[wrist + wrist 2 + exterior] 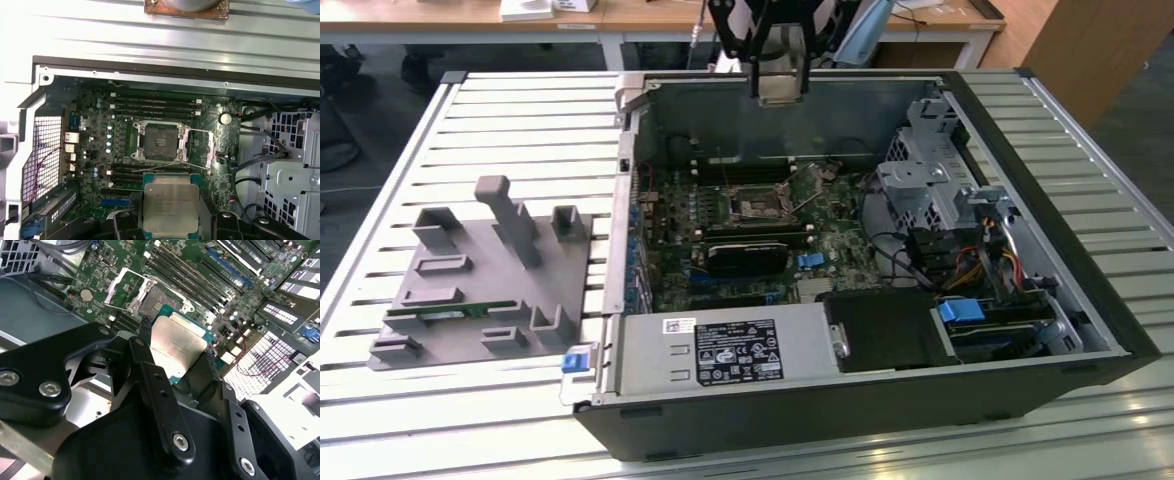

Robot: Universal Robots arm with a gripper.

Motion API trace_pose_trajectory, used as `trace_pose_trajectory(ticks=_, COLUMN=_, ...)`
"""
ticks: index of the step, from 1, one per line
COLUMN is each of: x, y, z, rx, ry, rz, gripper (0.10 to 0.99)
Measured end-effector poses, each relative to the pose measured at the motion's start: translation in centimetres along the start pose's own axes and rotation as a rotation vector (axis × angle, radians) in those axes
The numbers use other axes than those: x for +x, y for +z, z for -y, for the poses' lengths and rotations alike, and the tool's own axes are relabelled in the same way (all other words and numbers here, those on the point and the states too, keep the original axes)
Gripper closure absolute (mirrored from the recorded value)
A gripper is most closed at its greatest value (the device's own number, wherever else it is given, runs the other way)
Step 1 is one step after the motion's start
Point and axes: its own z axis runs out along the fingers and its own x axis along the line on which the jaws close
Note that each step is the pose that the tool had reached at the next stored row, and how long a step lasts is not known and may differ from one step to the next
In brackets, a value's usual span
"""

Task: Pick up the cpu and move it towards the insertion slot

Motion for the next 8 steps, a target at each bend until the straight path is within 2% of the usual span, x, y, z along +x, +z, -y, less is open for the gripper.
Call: trace_pose_trajectory(ticks=8, x=-0.67, y=0.05, z=-0.73, rx=0.0, ry=0.0, rz=0.0013, gripper=0.545)
